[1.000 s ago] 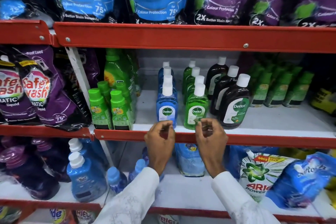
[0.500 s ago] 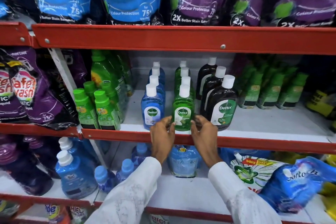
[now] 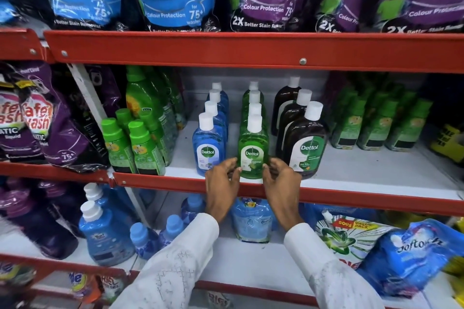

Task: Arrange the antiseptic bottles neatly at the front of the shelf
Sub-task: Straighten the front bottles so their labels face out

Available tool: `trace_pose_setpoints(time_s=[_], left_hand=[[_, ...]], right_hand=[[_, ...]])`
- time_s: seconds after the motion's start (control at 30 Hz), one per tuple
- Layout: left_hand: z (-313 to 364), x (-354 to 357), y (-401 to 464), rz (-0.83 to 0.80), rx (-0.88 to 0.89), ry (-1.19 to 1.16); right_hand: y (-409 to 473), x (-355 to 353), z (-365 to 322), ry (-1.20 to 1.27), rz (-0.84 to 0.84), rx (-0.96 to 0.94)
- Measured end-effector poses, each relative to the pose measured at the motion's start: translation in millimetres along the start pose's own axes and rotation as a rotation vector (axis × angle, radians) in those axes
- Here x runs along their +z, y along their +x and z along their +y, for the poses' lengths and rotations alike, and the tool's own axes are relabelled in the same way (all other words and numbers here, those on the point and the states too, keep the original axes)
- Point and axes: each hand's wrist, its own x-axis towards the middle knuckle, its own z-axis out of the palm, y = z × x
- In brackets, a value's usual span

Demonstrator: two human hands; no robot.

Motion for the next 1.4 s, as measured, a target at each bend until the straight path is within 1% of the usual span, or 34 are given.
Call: trace_pose_setpoints(time_s=[0.07,0.1,0.17,0.2,0.23,0.3,0.37,0.4,0.43,0.5,0.57,0.63,0.73,0.8,1.13,1.4], left_hand=[[2,0,-2,0.017,-0.013,-0.002],[4,1,-4,0.058,-0.037,-0.016],[11,1,-15,0.217,-0.081,-0.071],[15,3,-21,0.298,-0.072,-0.100],[21,6,-28,0.345,-0.052,-0.124],[33,20,-37,0.333,-0.019,-0.152],[50,40,-39,0.242,-0.018,-0.151],[59,50,-38,0.198,-0.023,-0.147],[67,59,-36,0.166,-0.028,-0.138],[78,72,-29,0.126,-0.030,-0.124],[82,79,-23,0.099,-0.027,-0.090],[79,84,-16,0.068,-0.031,-0.054],[73,88,-11,0.061,-0.048,-0.015],[71,89,-11,0.067,-0.040,0.008],[67,89,-13,0.078,-0.041,0.042],[67,88,-14,0.073,-0.037,0.021]], right_hand=[[0,-1,0,0.024,-0.007,0.009],[-1,-3,1,0.039,-0.003,0.015],[-5,-14,4,0.070,0.053,0.012],[-8,-23,8,0.090,0.111,-0.005],[-11,-34,13,0.113,0.177,-0.030],[-12,-58,24,0.131,0.288,-0.056],[0,-77,38,0.107,0.342,-0.014],[10,-85,44,0.079,0.328,0.029],[22,-91,50,0.043,0.275,0.071],[40,-97,58,-0.040,0.089,0.120],[51,-99,63,-0.122,-0.062,0.113],[54,-102,65,-0.151,-0.121,0.083],[55,-107,69,-0.104,-0.143,0.055],[56,-109,72,-0.059,-0.144,0.063],[56,-113,77,0.010,-0.168,0.097],[54,-113,73,-0.016,-0.153,0.106]])
